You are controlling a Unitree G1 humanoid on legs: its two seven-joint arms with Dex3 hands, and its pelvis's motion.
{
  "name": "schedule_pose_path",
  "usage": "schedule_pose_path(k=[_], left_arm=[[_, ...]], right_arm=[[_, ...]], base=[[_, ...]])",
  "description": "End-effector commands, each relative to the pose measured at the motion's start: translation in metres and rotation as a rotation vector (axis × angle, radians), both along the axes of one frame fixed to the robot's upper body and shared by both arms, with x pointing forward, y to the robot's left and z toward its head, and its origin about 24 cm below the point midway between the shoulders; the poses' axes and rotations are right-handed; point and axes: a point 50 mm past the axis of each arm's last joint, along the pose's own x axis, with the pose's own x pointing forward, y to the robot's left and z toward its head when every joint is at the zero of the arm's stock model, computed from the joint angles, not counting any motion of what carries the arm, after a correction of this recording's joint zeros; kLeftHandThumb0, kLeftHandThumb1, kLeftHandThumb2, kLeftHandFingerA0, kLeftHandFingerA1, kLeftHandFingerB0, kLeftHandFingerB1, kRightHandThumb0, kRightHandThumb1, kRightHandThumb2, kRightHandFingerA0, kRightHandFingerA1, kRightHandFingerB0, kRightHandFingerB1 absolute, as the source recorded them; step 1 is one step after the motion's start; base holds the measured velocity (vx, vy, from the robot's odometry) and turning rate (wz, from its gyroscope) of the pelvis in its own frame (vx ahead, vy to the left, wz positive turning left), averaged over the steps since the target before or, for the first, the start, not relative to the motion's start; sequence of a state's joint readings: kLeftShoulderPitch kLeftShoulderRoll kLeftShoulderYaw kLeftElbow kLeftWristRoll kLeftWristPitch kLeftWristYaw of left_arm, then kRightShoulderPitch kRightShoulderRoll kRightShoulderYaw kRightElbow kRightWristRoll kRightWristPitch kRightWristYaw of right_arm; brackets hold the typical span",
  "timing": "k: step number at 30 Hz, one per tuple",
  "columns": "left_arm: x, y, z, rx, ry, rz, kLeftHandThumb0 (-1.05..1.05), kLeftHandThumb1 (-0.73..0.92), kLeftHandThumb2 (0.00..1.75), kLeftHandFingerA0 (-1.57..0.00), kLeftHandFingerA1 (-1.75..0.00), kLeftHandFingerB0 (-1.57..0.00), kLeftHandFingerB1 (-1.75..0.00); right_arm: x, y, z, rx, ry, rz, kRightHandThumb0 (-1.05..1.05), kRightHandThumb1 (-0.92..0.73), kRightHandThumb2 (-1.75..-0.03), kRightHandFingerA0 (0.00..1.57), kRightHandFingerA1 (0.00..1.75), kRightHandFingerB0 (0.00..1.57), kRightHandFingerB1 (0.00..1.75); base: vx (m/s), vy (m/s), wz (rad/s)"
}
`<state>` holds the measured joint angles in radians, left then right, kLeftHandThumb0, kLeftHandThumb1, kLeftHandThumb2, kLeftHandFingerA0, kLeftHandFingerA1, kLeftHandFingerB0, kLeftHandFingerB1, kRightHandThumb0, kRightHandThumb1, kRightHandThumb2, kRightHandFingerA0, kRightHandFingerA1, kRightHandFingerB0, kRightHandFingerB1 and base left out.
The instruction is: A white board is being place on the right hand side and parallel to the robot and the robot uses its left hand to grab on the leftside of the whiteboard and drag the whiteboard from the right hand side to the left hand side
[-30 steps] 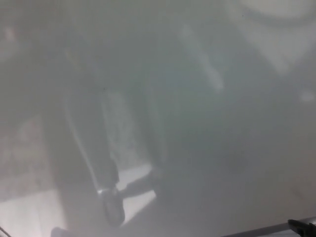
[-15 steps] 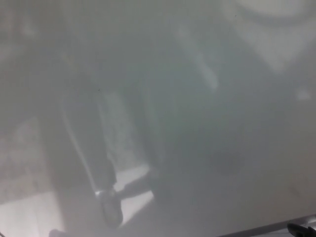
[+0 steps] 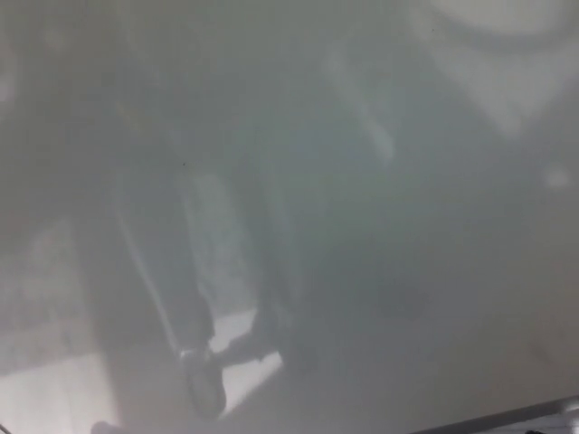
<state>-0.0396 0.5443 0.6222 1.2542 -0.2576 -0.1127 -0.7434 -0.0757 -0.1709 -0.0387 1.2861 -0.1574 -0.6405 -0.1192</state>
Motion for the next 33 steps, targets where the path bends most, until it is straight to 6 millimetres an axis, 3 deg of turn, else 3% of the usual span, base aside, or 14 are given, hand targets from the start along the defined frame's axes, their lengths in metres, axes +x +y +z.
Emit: schedule_pose_path(k=[1,6,8,9,10,12,17,18,22,24,28,29,30,33], left_arm=[[-0.027,-0.014,-0.026,0.116,0.128,0.096,-0.27,0.65,0.66,0.0,-0.1,0.0,-0.06],[-0.034,-0.018,-0.034,0.166,0.251,0.043,-0.28,0.67,0.74,-0.1,-0.34,0.0,-0.06],[-0.036,-0.022,-0.039,0.204,0.321,0.01,-0.2,0.77,0.64,-0.43,-0.37,0.0,-0.11],[-0.038,-0.024,-0.042,0.217,0.355,-0.007,-0.2,0.77,0.64,-0.43,-0.37,0.0,-0.11],[-0.039,-0.027,-0.044,0.217,0.368,-0.021,-0.17,0.72,1.11,-0.01,-0.44,-0.01,-0.48],[-0.038,-0.028,-0.046,0.224,0.379,-0.033,-0.31,0.76,0.77,-0.13,-0.34,0.0,-0.09],[-0.038,-0.03,-0.047,0.25,0.407,-0.052,-0.34,0.74,0.77,-0.08,-0.32,0.0,-0.09],[-0.036,-0.029,-0.048,0.259,0.431,-0.055,-0.2,0.72,1.12,0.0,-0.44,0.0,-0.48],[-0.036,-0.029,-0.048,0.265,0.438,-0.055,-0.2,0.72,1.12,0.0,-0.44,0.0,-0.48],[-0.038,-0.029,-0.048,0.246,0.437,-0.037,-0.31,0.8,0.64,-0.28,-0.31,0.0,-0.17],[-0.038,-0.029,-0.049,0.242,0.438,-0.032,-0.31,0.8,0.64,-0.28,-0.31,0.0,-0.17],[-0.036,-0.029,-0.048,0.277,0.446,-0.061,-0.2,0.71,1.12,0.0,-0.44,0.0,-0.48],[-0.035,-0.029,-0.048,0.284,0.446,-0.069,-0.39,0.68,0.82,-0.29,-0.43,0.0,-0.12],[-0.035,-0.029,-0.048,0.272,0.441,-0.062,-0.39,0.68,0.82,-0.29,-0.43,0.0,-0.12]], right_arm=[[-0.007,-0.008,0.0,-0.03,0.015,-0.015,-0.23,-0.86,-0.65,0.73,0.53,0.42,0.33],[-0.014,-0.005,-0.004,-0.03,0.035,-0.002,-0.24,-0.86,-0.65,0.72,0.53,0.41,0.33],[-0.015,-0.005,-0.004,-0.021,0.041,-0.009,-0.25,-0.87,-0.66,0.72,0.52,0.41,0.33],[-0.017,-0.005,-0.005,-0.019,0.045,-0.013,-0.25,-0.87,-0.66,0.72,0.52,0.41,0.33],[-0.018,-0.006,-0.005,-0.023,0.047,-0.012,-0.25,-0.87,-0.66,0.73,0.52,0.41,0.33],[-0.018,-0.006,-0.005,-0.031,0.043,-0.006,-0.22,-0.87,-0.65,0.72,0.53,0.43,0.33],[-0.018,-0.006,-0.005,-0.042,0.041,0.0,-0.22,-0.86,-0.66,0.71,0.52,0.42,0.33],[-0.018,-0.006,-0.004,-0.043,0.039,0.001,-0.23,-0.86,-0.66,0.72,0.53,0.43,0.33],[-0.019,-0.006,-0.005,-0.044,0.041,0.001,-0.23,-0.86,-0.66,0.72,0.53,0.43,0.33],[-0.02,-0.006,-0.005,-0.065,0.047,0.017,-0.24,-0.87,-0.66,0.72,0.53,0.43,0.33],[-0.02,-0.006,-0.005,-0.071,0.046,0.02,-0.24,-0.87,-0.66,0.72,0.53,0.43,0.33],[-0.02,-0.006,-0.005,-0.054,0.042,0.008,-0.22,-0.85,-0.65,0.72,0.53,0.43,0.33],[-0.019,-0.005,-0.005,-0.051,0.04,0.007,-0.22,-0.86,-0.65,0.72,0.53,0.42,0.33],[-0.018,-0.005,-0.004,-0.059,0.038,0.014,-0.22,-0.86,-0.65,0.72,0.53,0.42,0.33]], base=[[0.0,0.0,0.0],[0.0,0.0,0.0],[0.0,0.0,0.0],[0.0,0.0,0.0],[0.0,0.0,0.0],[0.0,0.0,0.0],[0.0,0.0,0.0],[0.0,0.0,0.0],[0.0,0.0,0.0],[0.0,0.0,0.0],[0.0,0.0,0.0],[0.0,0.0,0.0],[0.0,0.0,0.0],[0.0,0.0,0.0]])
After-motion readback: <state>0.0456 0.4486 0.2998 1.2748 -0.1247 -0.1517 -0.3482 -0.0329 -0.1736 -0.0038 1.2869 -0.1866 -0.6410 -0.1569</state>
